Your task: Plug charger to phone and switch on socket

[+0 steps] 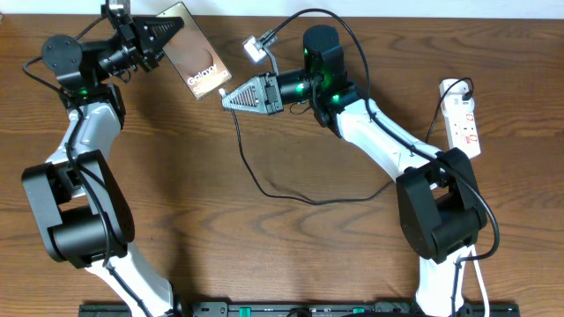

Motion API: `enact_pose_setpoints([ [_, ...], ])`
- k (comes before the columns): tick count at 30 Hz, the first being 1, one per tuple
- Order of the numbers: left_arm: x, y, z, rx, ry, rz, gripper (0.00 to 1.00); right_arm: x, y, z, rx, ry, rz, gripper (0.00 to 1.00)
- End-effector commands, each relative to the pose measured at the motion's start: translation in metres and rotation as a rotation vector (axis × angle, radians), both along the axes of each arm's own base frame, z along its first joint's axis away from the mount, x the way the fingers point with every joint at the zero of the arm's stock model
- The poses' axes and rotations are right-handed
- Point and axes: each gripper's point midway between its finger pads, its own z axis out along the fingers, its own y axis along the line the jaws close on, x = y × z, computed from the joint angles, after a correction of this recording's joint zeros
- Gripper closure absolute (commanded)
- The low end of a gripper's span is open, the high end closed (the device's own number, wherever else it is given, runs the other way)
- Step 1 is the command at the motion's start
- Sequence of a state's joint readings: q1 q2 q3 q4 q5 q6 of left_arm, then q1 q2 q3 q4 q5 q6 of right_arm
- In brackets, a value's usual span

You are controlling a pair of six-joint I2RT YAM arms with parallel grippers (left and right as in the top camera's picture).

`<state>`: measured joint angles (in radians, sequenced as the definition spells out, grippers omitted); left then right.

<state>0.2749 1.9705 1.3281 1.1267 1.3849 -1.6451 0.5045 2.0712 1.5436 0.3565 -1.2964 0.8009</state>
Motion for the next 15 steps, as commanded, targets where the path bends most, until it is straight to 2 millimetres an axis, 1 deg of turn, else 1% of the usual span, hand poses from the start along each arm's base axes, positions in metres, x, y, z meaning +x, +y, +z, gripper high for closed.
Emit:
enact_pose_setpoints([
  [1, -0.0001, 0.0005, 0.0099, 0.012, -0.041, 0.005, 0.93, -0.0001, 0.0031, 0.0036, 0.003, -0.007, -0.001, 0.99],
  [8, -0.0005, -0.0003, 0.0097, 0.014, -0.043, 0.002, 0.93, -0.0001, 0.0031, 0.0036, 0.003, -0.007, -0.001, 0.99],
  [15, -0.001, -0.0064, 0.0097, 0.022, -0.06, -0.009, 0.92, -0.0002, 0.0031, 0.0036, 0.003, -0.007, -0.001, 0.99],
])
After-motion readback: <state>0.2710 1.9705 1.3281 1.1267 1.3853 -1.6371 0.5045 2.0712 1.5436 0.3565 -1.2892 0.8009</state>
